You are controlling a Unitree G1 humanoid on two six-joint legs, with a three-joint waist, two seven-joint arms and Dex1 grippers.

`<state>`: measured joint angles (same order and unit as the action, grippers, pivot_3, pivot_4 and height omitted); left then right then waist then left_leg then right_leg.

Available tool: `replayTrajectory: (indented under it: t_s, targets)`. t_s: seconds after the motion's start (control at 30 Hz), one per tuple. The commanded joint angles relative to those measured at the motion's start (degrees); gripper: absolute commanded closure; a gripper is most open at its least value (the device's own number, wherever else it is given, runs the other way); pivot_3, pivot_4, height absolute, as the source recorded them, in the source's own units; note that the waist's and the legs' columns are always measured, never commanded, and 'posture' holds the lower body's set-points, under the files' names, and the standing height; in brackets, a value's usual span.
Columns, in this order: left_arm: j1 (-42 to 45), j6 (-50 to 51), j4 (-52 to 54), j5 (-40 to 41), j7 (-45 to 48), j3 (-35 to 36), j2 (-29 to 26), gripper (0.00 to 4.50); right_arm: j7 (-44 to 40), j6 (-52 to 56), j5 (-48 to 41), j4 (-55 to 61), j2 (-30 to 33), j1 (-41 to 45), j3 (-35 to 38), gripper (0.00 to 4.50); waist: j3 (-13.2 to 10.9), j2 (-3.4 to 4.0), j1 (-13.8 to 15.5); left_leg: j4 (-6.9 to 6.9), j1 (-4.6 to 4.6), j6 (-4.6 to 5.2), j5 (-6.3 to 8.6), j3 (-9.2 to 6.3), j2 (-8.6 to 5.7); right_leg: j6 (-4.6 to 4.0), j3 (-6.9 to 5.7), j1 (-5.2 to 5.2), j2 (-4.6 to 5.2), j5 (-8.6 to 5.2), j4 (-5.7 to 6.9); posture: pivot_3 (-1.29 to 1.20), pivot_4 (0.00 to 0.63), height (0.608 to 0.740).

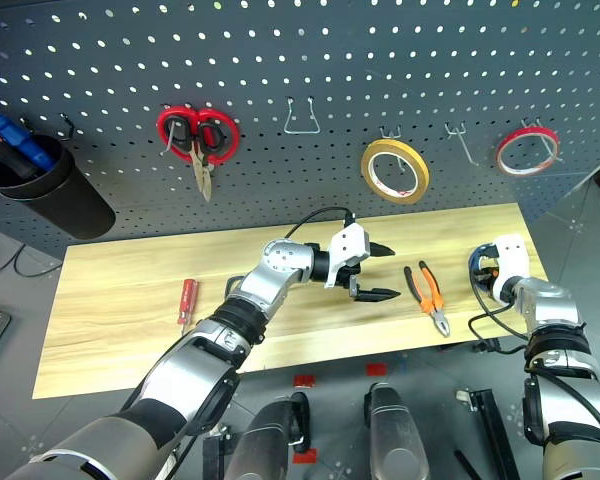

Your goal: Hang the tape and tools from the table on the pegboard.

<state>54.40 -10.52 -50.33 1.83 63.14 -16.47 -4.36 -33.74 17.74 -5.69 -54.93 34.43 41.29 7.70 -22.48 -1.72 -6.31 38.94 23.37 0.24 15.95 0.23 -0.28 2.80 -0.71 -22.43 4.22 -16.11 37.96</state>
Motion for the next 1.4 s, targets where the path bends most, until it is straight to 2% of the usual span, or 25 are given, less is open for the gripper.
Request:
replayTrajectory:
  t_s: [0.03, 0.13, 0.27, 0.37, 0.47, 0.53, 0.67, 0.73, 0.87, 1.0, 1.27, 1.4]
  targets:
    - [0.3, -1.2, 0.7, -0.4, 0.1, 0.5, 0.5, 0.00, 0.0, -0.4, 0.6, -1.2, -0.4, -0.8, -0.3, 3.79, 0.0, 0.00, 0.0, 0.00, 0.00, 0.00, 0.00, 0.00, 0.00, 0.00, 0.00, 0.00, 0.00, 0.00, 0.00, -0.20, 0.422, 0.740]
    - [0.1, -1.2, 1.5, -0.3, -0.3, 0.8, 0.6, 0.00, 0.3, -3.5, 2.2, 1.0, 0.0, -2.2, -1.8, 3.79, 0.0, 0.00, 0.0, 0.00, 0.00, -0.04, -0.02, 0.00, 0.00, 0.02, 0.00, 0.00, 0.00, 0.01, 0.00, -0.20, 0.408, 0.740]
    - [-1.1, 2.6, 5.8, 1.8, -2.1, 2.8, 0.6, 0.00, 0.6, -11.6, 6.0, 11.5, 1.6, -9.4, -5.0, 3.79, 0.0, 0.06, 0.1, -0.03, 0.03, -0.10, -0.05, -0.04, 0.00, 0.02, -0.03, -0.05, 0.00, 0.01, 0.00, -0.22, 0.369, 0.740]
    - [-4.7, 6.9, 13.7, 3.2, -3.8, 3.9, 0.1, 0.00, 2.2, -14.6, 7.3, 24.1, 2.4, -18.0, -5.0, 3.79, 0.1, 0.21, 0.3, -0.01, 0.47, -0.19, -0.11, -0.02, 0.00, 0.03, -0.03, -0.54, 0.01, 0.01, 0.08, -0.24, 0.332, 0.740]
    - [-10.1, 14.7, 26.9, 5.6, -6.7, 5.3, -1.1, 0.00, 4.4, -15.7, 8.4, 38.7, 2.0, -28.5, -4.1, 3.79, 0.5, 0.76, 0.2, 0.03, 0.86, -0.26, -0.15, 0.03, 0.00, 0.02, -0.06, -0.98, 0.05, 0.02, 0.19, -0.25, 0.294, 0.740]
    - [-13.6, 19.3, 34.8, 6.7, -8.4, 5.7, -2.1, 0.00, 6.9, -17.3, 10.1, 45.1, 1.4, -33.1, -4.0, 3.79, 0.7, 0.86, 0.2, 0.04, 1.03, -0.27, -0.15, 0.08, -0.01, 0.02, -0.05, -1.16, 0.07, 0.02, 0.19, -0.26, 0.262, 0.740]
    - [-20.8, 26.6, 48.3, 8.0, -11.5, 5.9, -4.6, 0.00, 14.1, -23.7, 16.7, 52.7, 0.8, -38.9, -4.7, 3.79, 2.4, 1.03, 0.0, 0.10, 1.01, -0.37, -0.25, 0.13, -0.04, 0.10, 0.08, -1.20, 0.07, 0.09, 0.28, -0.27, 0.208, 0.740]
    - [-24.2, 30.0, 54.6, 9.1, -13.7, 6.9, -5.7, 0.00, 19.6, -29.5, 21.8, 54.0, 0.5, -40.3, -5.8, 3.79, 4.2, 1.05, 0.0, 0.08, 0.99, -0.46, -0.36, 0.10, -0.06, 0.10, 0.07, -1.21, 0.05, 0.09, 0.38, -0.27, 0.191, 0.740]
    - [-27.6, 34.3, 61.8, 10.6, -16.5, 7.6, -7.7, 0.00, 27.6, -37.3, 29.4, 51.1, 1.1, -37.9, -7.6, 3.79, 6.4, 1.00, 0.0, 0.04, 0.69, -0.53, -0.41, 0.11, -0.08, 0.11, 0.17, -1.06, -0.04, 0.08, 0.56, -0.27, 0.153, 0.740]
    - [-28.3, 36.1, 64.1, 11.4, -18.8, 9.0, -9.3, 0.00, 33.5, -44.6, 33.8, 44.6, 1.9, -31.8, -9.2, 3.79, 7.8, 1.02, 0.1, 0.02, 0.51, -0.51, -0.42, 0.19, -0.18, 0.11, 0.27, -0.90, -0.17, 0.07, 0.54, -0.26, 0.138, 0.740]
    - [-25.3, 34.5, 60.8, 11.6, -20.4, 8.9, -10.0, 0.00, 38.0, -54.6, 35.2, 33.0, 2.8, -21.7, -11.1, 3.79, 9.1, 1.05, 0.1, -0.05, 0.55, -0.49, -0.42, 0.18, -0.16, 0.11, 0.25, -0.84, -0.20, 0.07, 0.29, -0.24, 0.124, 0.740]
    - [-23.9, 33.6, 59.2, 11.7, -20.7, 8.9, -9.8, 0.00, 36.8, -57.7, 34.5, 27.6, 2.6, -17.5, -12.3, 3.79, 9.9, 1.06, -0.2, -0.09, 0.56, -0.48, -0.42, 0.19, -0.15, 0.11, 0.26, -0.84, -0.23, 0.07, 0.24, -0.24, 0.122, 0.740]
